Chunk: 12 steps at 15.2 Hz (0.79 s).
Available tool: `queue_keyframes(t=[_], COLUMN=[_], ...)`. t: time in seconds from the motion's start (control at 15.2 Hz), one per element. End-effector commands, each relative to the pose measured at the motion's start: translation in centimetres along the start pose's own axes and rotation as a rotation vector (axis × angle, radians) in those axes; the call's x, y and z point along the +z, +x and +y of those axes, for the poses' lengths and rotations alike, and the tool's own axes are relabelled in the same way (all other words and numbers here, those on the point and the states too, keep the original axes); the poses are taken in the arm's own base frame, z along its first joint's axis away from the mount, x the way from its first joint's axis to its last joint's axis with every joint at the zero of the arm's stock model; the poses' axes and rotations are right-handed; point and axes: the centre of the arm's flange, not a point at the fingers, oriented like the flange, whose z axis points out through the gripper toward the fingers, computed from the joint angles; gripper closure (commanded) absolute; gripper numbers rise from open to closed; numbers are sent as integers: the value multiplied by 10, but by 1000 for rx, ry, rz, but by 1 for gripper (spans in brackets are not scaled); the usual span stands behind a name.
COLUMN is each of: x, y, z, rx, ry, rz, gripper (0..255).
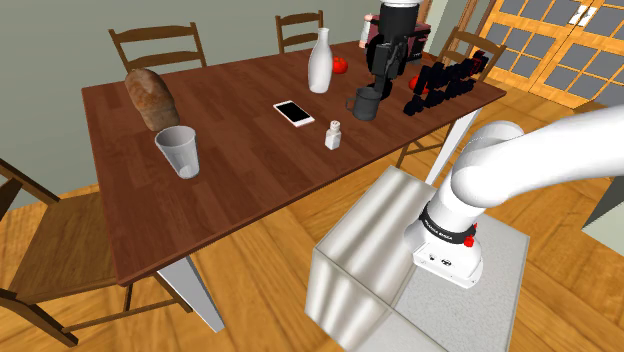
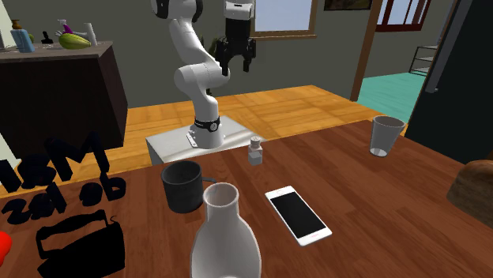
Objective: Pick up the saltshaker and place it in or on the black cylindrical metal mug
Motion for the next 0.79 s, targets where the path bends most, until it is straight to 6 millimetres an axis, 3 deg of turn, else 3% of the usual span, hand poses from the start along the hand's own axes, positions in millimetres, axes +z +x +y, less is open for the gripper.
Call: queue_keyframes(t=[0.0, 0.73], x=[0, 104], y=[0, 88], z=[0, 26], rx=[0, 82], ry=[0, 17], rz=[0, 66], gripper=[0, 0])
